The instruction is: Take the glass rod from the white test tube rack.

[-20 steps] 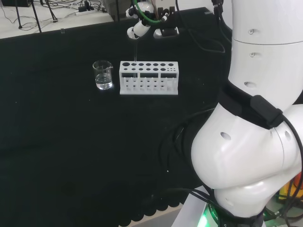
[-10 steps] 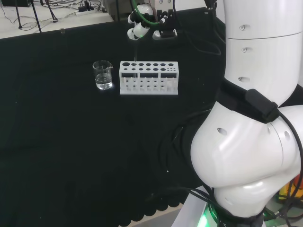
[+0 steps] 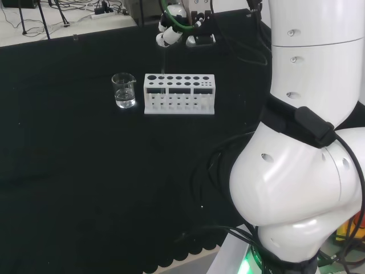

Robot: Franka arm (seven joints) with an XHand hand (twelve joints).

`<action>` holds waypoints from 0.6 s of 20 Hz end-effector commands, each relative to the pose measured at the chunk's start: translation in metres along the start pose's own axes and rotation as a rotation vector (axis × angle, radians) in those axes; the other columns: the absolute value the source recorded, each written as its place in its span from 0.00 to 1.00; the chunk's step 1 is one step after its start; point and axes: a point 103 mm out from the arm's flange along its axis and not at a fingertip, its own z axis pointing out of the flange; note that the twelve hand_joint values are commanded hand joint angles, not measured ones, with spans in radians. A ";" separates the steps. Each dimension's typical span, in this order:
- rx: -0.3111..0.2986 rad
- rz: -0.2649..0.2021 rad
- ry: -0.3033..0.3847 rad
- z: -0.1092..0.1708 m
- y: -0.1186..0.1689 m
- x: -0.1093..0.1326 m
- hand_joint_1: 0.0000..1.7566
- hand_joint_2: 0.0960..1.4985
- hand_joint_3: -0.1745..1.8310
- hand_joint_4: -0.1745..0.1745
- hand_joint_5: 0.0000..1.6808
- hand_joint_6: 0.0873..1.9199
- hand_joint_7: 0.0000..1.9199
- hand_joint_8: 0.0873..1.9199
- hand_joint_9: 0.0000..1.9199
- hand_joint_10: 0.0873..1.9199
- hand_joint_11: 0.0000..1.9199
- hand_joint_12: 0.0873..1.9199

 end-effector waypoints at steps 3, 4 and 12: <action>0.008 0.004 -0.008 0.004 -0.001 0.002 0.45 0.59 0.40 0.00 0.27 0.45 0.46 0.47 0.55 0.44 0.33 0.66; 0.013 0.014 -0.006 0.004 0.001 0.003 0.45 0.59 0.40 0.00 0.27 0.46 0.46 0.47 0.55 0.44 0.34 0.66; -0.040 -0.023 -0.025 -0.002 0.002 0.010 0.51 0.58 0.41 0.00 0.33 0.52 0.52 0.48 0.64 0.44 0.44 0.63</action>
